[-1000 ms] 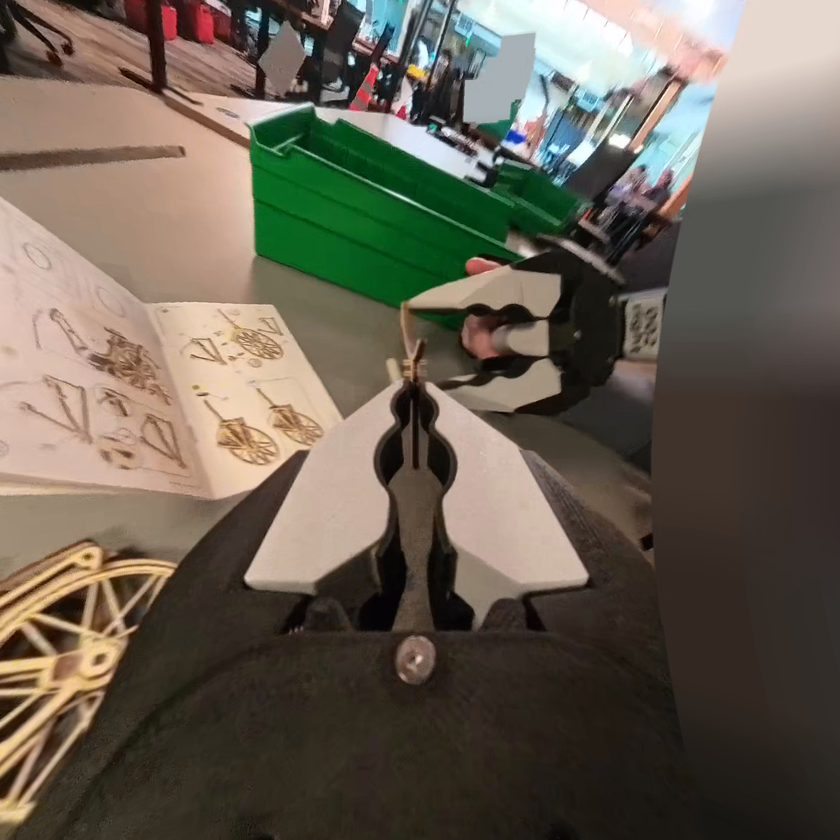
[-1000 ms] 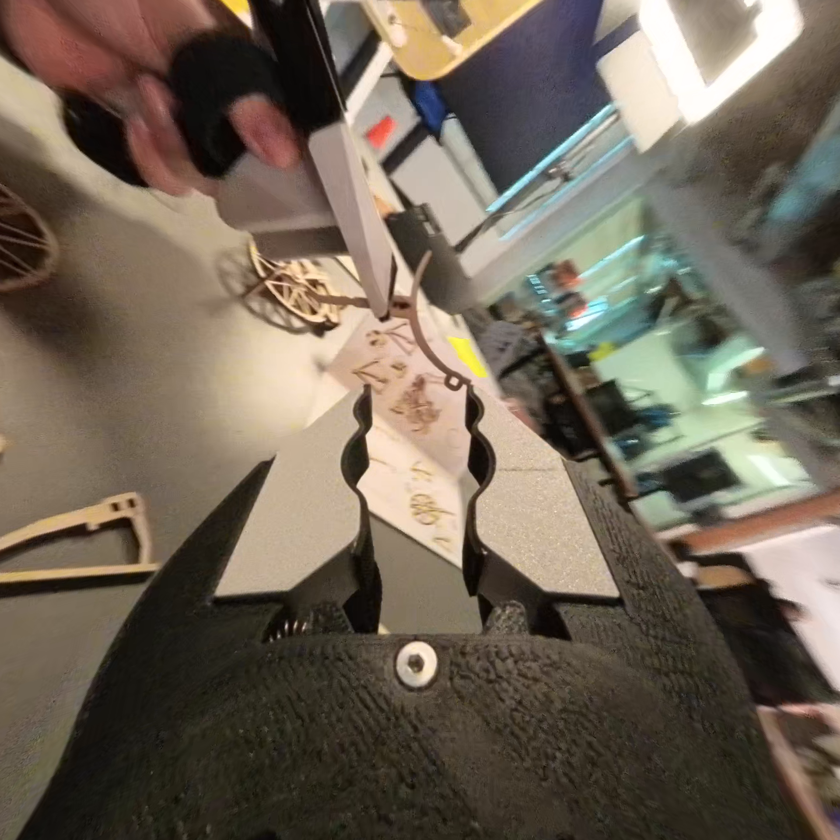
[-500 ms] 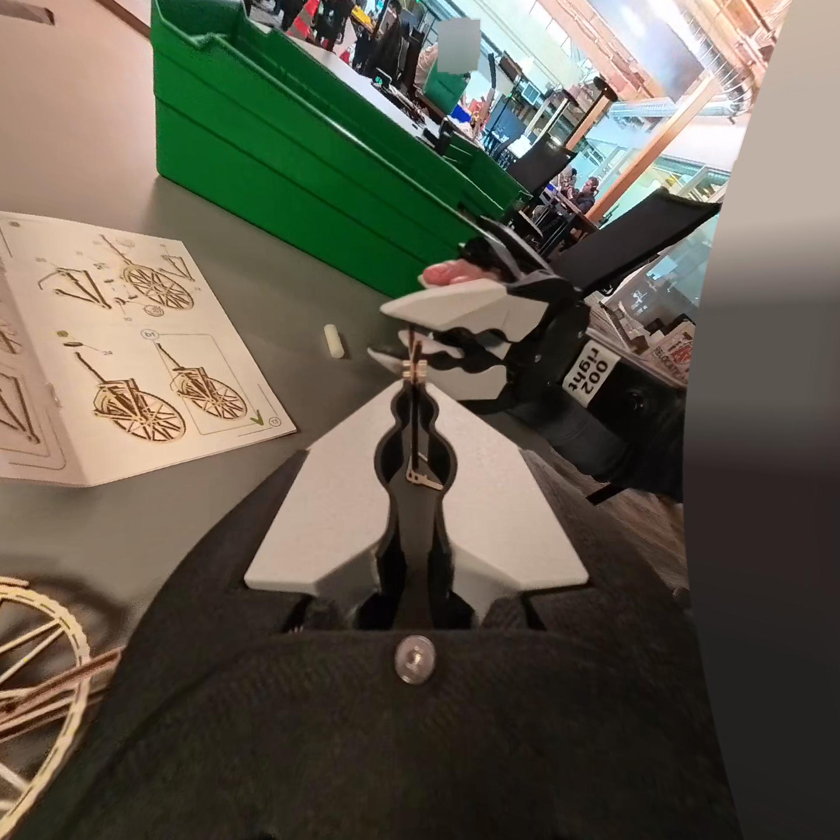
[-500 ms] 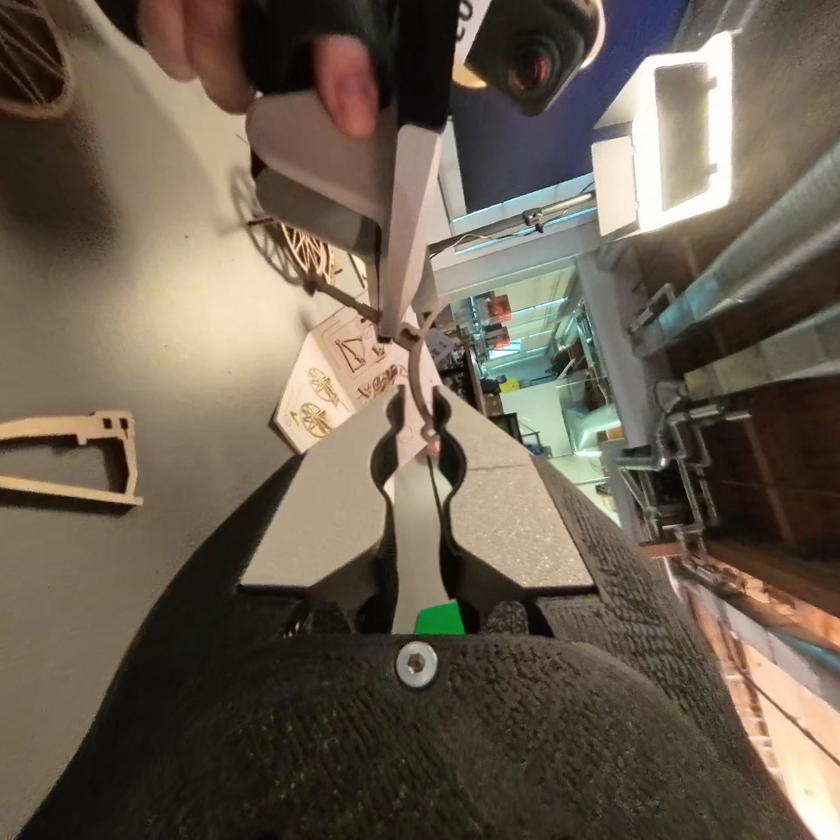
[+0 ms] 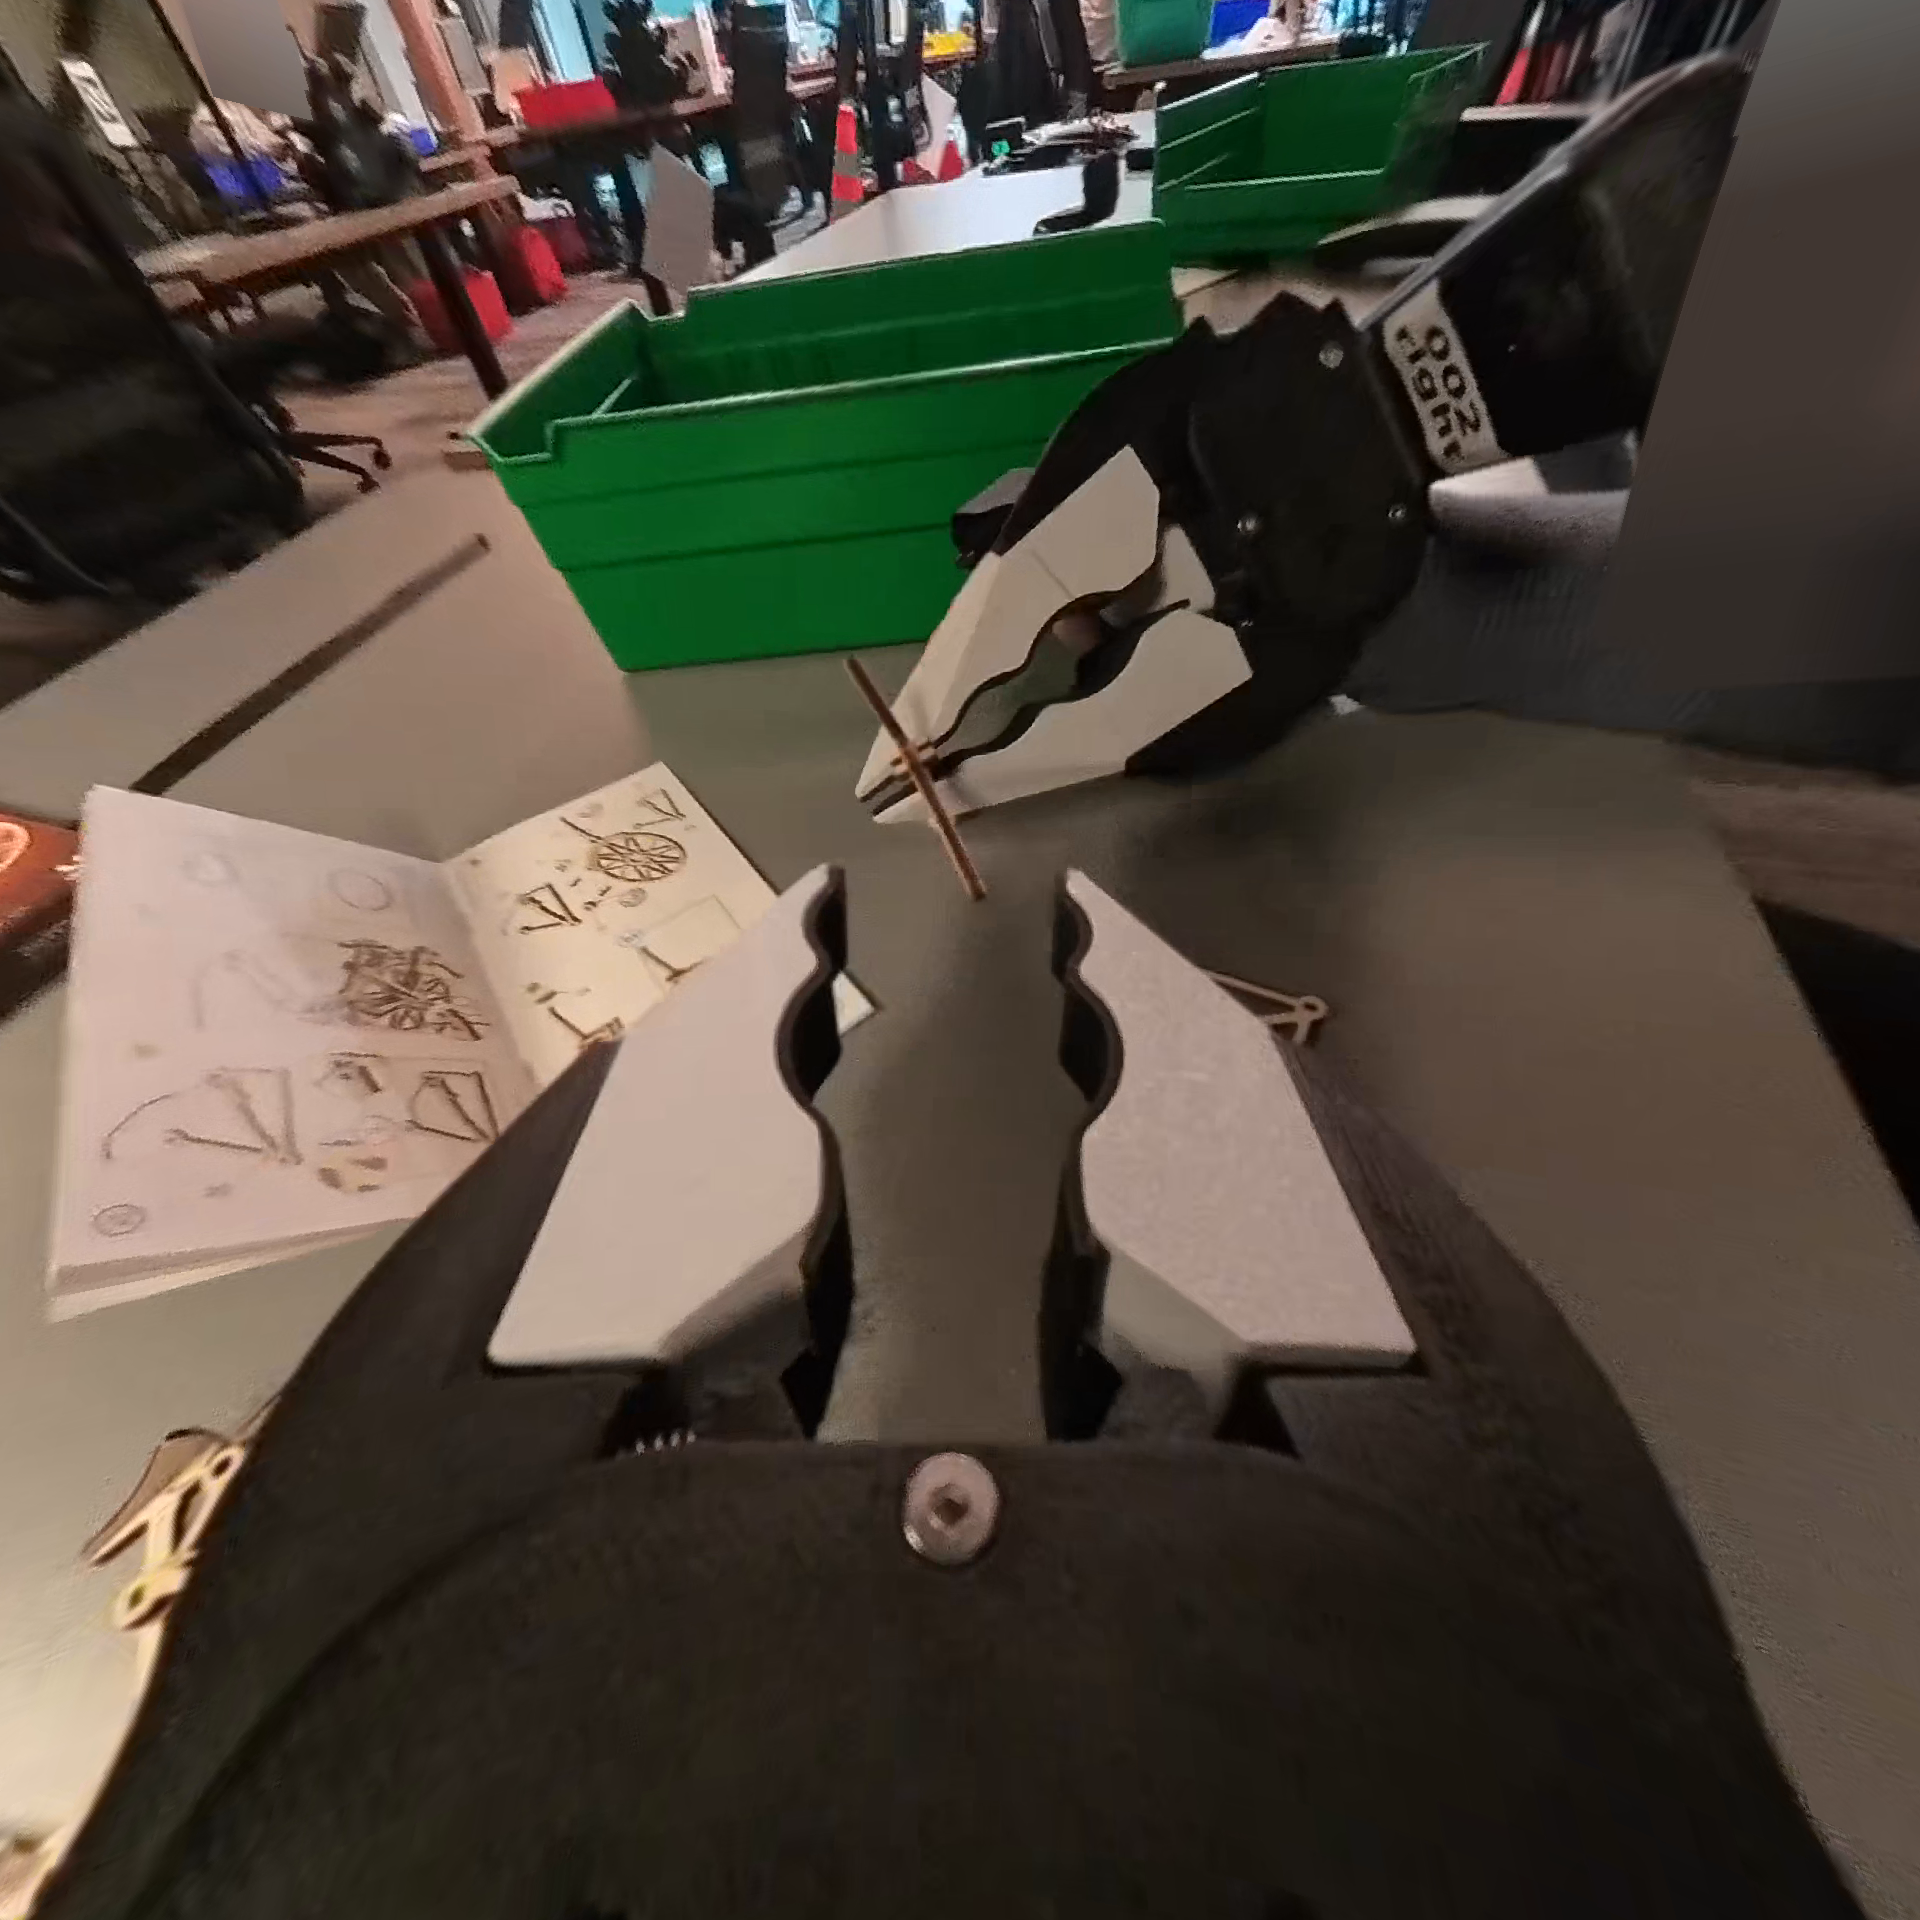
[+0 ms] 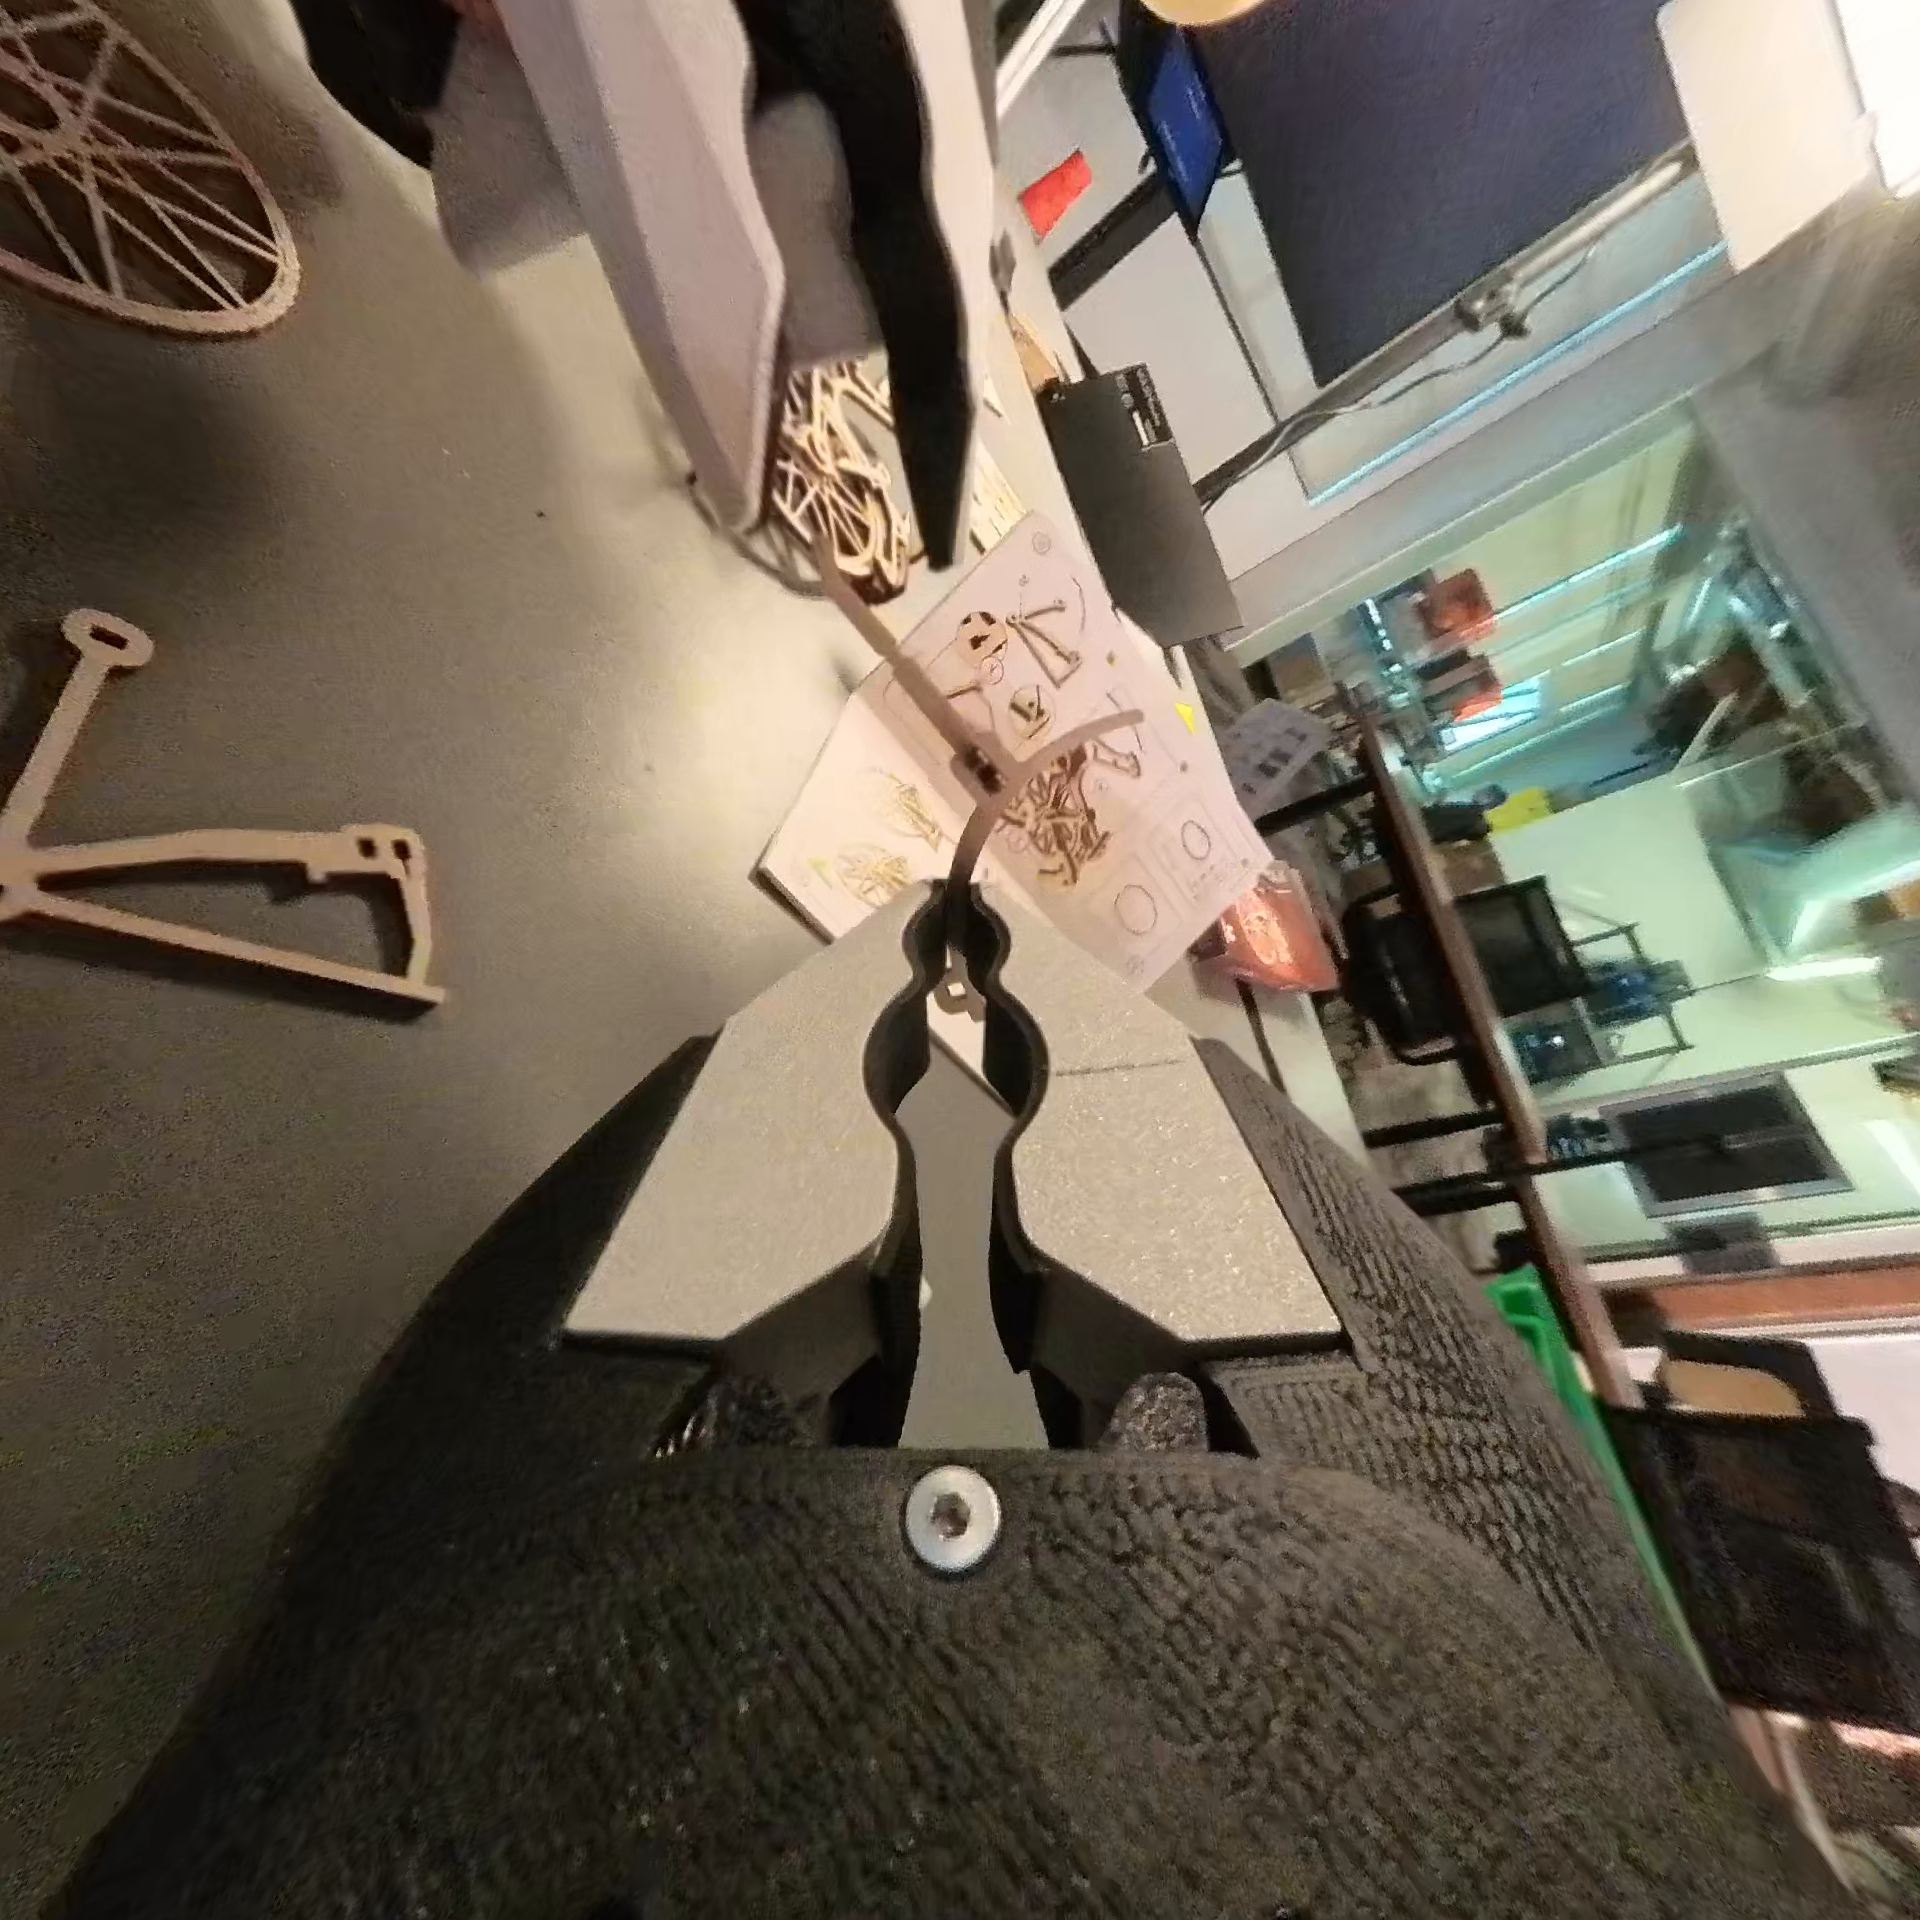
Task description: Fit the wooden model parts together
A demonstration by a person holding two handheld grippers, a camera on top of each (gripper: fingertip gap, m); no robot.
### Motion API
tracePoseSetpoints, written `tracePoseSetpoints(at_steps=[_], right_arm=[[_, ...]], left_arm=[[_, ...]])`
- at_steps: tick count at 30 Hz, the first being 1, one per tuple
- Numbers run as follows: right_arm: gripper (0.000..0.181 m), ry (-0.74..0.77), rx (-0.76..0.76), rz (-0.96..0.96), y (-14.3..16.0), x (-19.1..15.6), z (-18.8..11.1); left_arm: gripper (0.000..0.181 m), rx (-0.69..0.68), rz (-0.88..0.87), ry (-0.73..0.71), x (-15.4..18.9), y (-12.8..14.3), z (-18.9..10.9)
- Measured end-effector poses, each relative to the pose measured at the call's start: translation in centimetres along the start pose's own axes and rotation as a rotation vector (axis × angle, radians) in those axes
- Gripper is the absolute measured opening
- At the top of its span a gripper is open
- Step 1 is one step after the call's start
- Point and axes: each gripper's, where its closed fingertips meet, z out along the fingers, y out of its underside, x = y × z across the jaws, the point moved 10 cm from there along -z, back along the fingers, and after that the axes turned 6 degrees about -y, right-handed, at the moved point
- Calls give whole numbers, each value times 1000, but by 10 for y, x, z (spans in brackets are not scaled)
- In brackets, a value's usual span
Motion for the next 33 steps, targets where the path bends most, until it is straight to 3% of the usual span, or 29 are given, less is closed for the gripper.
tracePoseSetpoints(at_steps=[6, 10, 15, 17, 23, 30, 33], right_arm=[[0, -6, -27, 33, 9, 3, 0], [0, 13, -41, 46, 12, 6, 0], [0, -37, -22, 73, 10, 5, 0], [0, -89, -18, 125, 10, 5, 0], [0, -290, -193, 273, 20, 5, 5], [0, -689, -56, 287, -7, -1, -12], [0, -791, -95, 207, -13, -9, -9]], left_arm=[[43, 50, -31, -103, -13, 8, -3], [45, 1, -131, -74, -20, 13, -1], [45, -2, -53, -106, -18, 13, -1], [45, -21, -28, -74, -14, 12, 1], [50, -63, -1, 24, -8, 5, 1], [56, -86, 33, 141, -5, 0, -3], [52, -117, 49, 211, 2, 4, 2]])
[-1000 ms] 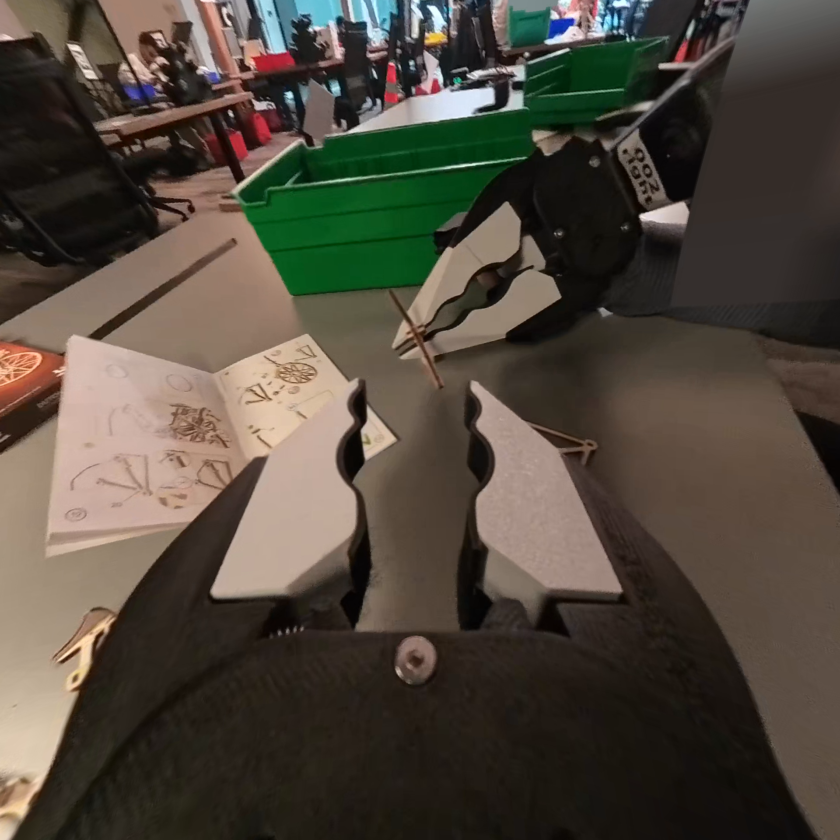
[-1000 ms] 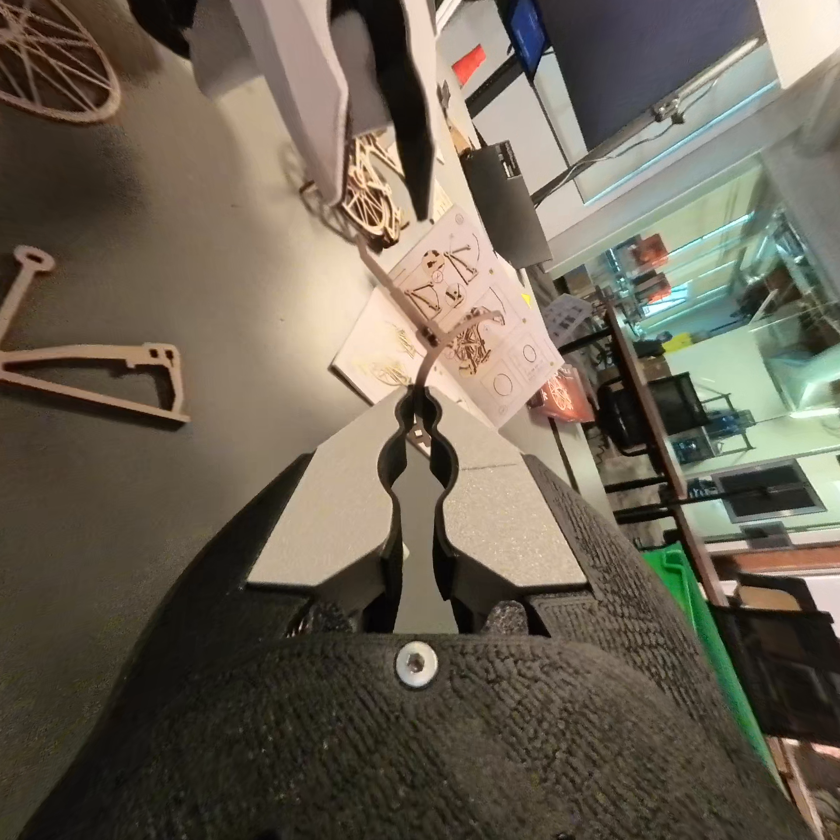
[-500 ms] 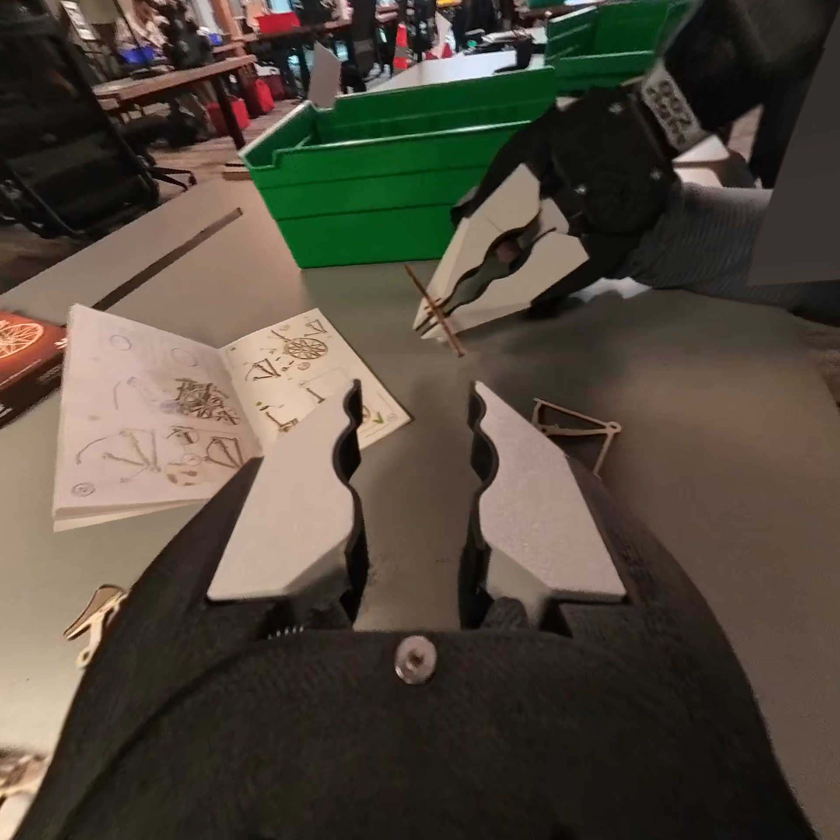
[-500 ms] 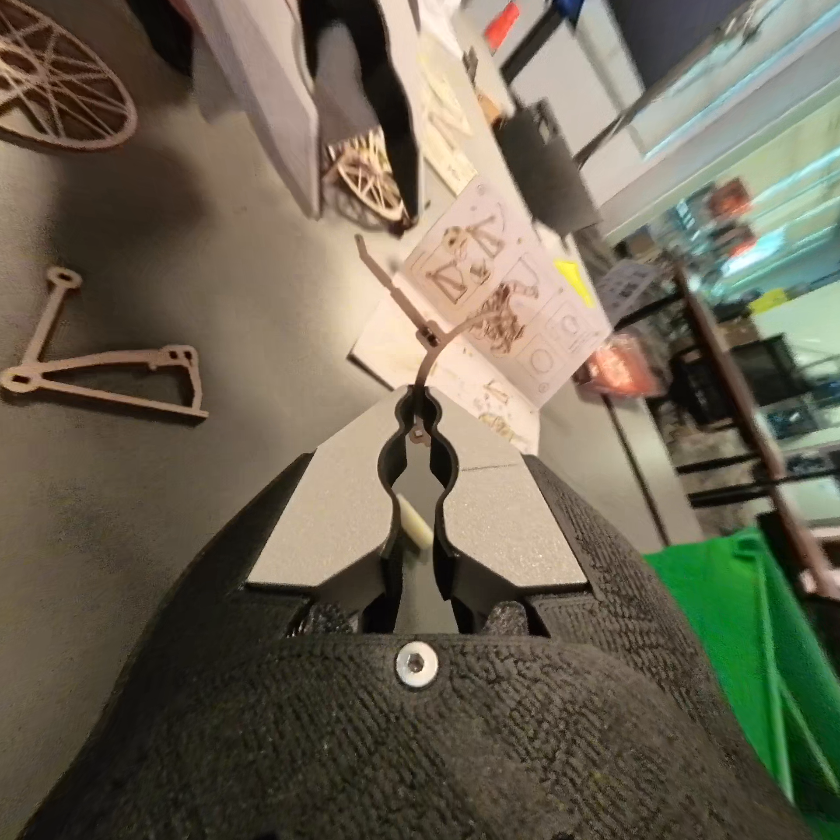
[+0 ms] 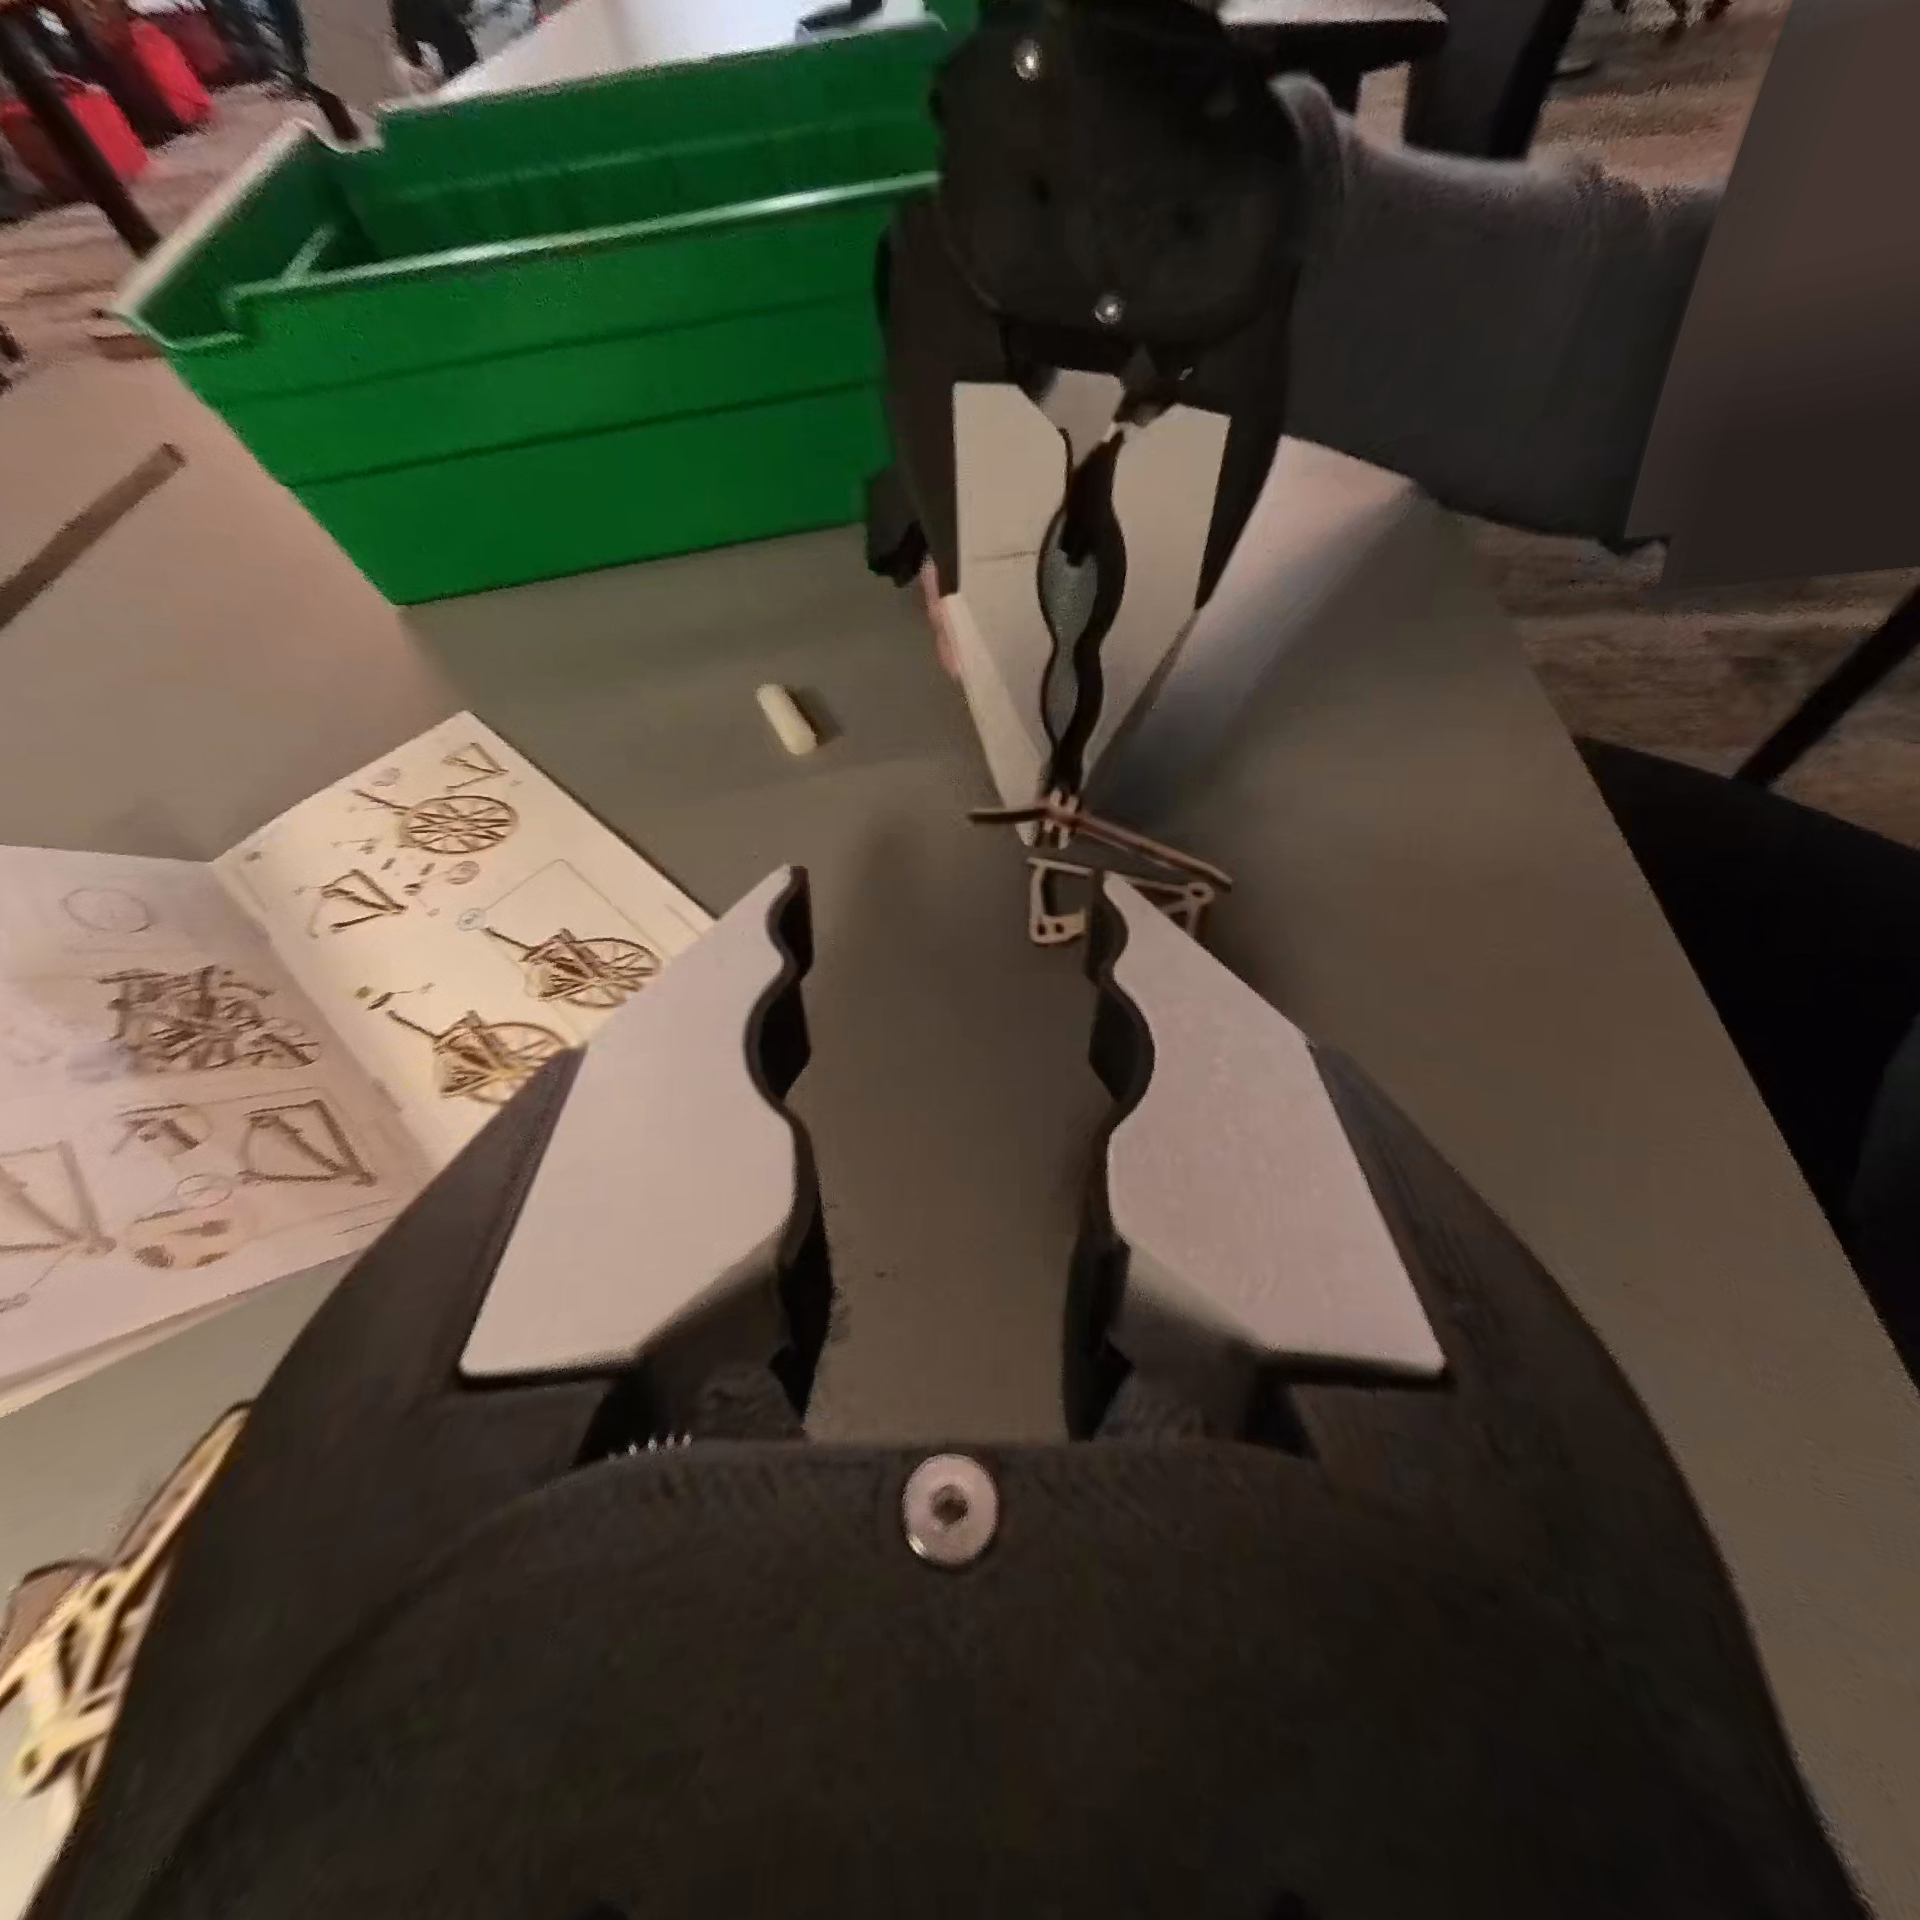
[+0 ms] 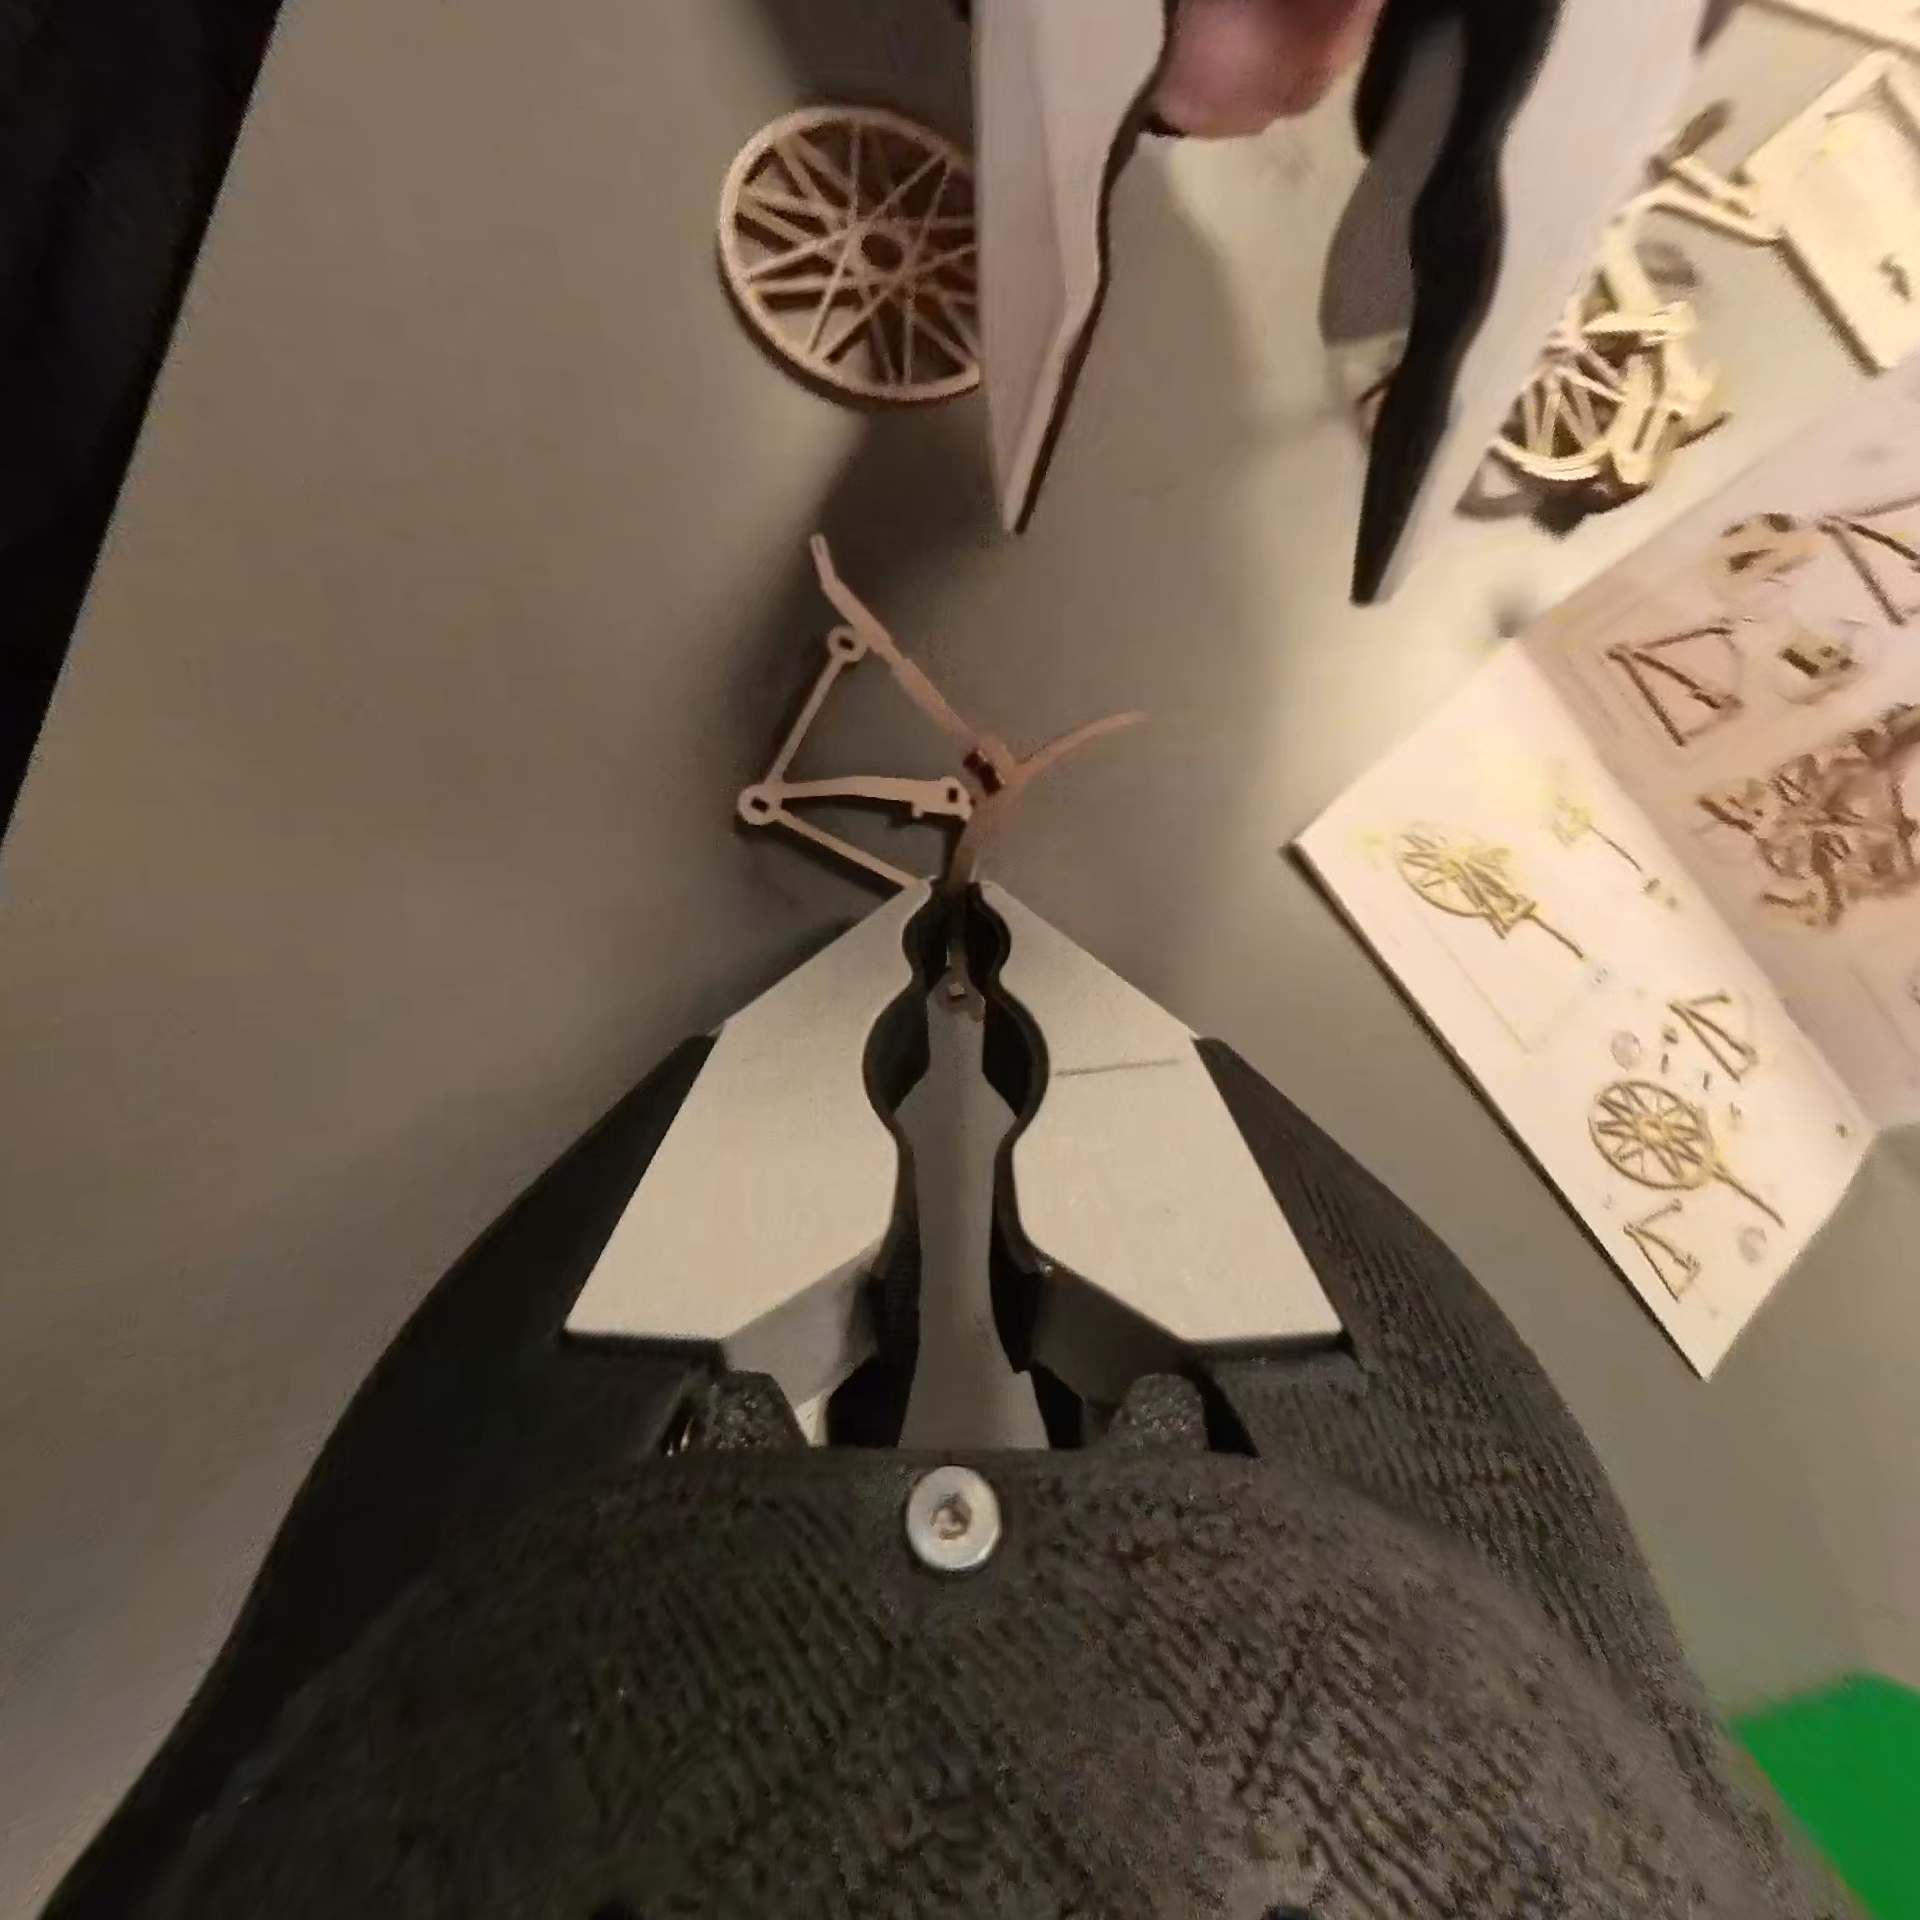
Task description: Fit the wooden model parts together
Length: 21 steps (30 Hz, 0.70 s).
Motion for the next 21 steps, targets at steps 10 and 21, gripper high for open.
tracePoseSetpoints(at_steps=[10, 21], right_arm=[[0, -99, -159, -100, -13, 6, 4], [3, -86, -125, -89, -13, 5, 0]], left_arm=[[35, -95, 145, 136, 6, -5, 23], [2, -170, 255, 233, 10, -6, 30]])
